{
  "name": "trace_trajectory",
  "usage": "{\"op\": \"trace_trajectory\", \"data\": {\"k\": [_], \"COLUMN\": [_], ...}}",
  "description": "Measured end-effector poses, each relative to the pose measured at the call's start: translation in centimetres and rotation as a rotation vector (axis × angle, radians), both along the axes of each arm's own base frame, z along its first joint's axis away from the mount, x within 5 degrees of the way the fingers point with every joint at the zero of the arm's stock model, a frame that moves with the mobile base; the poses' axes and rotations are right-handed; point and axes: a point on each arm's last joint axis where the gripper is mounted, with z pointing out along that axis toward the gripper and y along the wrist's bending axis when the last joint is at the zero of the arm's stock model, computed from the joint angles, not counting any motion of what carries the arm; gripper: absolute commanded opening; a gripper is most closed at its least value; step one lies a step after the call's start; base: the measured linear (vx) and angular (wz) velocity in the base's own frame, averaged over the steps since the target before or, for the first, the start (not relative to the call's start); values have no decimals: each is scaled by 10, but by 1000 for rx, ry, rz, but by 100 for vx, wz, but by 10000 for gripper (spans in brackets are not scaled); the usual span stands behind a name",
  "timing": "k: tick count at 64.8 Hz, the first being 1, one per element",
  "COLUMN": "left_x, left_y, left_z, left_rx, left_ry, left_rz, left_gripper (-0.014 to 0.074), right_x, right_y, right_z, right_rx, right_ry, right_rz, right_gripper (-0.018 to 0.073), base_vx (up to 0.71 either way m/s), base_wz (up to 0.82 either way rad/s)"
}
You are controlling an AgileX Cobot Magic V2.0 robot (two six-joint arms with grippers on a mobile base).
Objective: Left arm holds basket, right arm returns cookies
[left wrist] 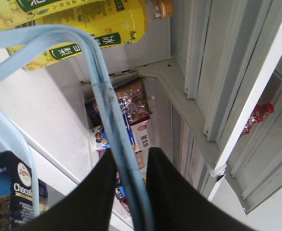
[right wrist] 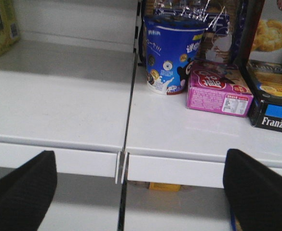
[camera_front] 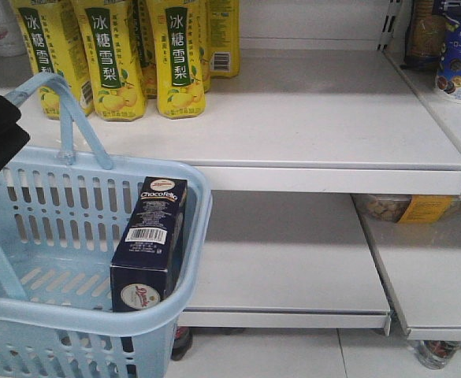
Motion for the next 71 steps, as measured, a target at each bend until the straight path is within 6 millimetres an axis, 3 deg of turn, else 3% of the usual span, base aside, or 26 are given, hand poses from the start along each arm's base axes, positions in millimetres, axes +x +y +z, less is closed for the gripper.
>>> {"op": "trace_trajectory", "data": {"k": [9,15,24,35,46,51,58,71], "left_x": [0,0,0,0,0,0,0,0], "left_y": [0,0,0,0,0,0,0,0], "left_z": [0,0,0,0,0,0,0,0], "left_rx": [0,0,0,0,0,0,0,0], "left_ry": [0,0,0,0,0,0,0,0], "left_rz": [0,0,0,0,0,0,0,0], "left_gripper": [-6,-6,-6,-6,-6,-6,-6,-6], "right_x": [3,10,31,62,89,100,118,126], "right_y": [6,13,25,44,73,96,139,209], "right_z": [15,35,69,116,133,129,108,67], "right_rx": [100,169,198,250,249,239,176,61], "right_ry": [42,139,349,394,406,456,581,738], "right_rz": [46,106,246,437,596,669,720,627], "right_gripper": [715,712,706,694,684,680,673,656], "base_vx": [0,0,0,0,0,0,0,0], "base_wz": [0,0,0,0,0,0,0,0]}}
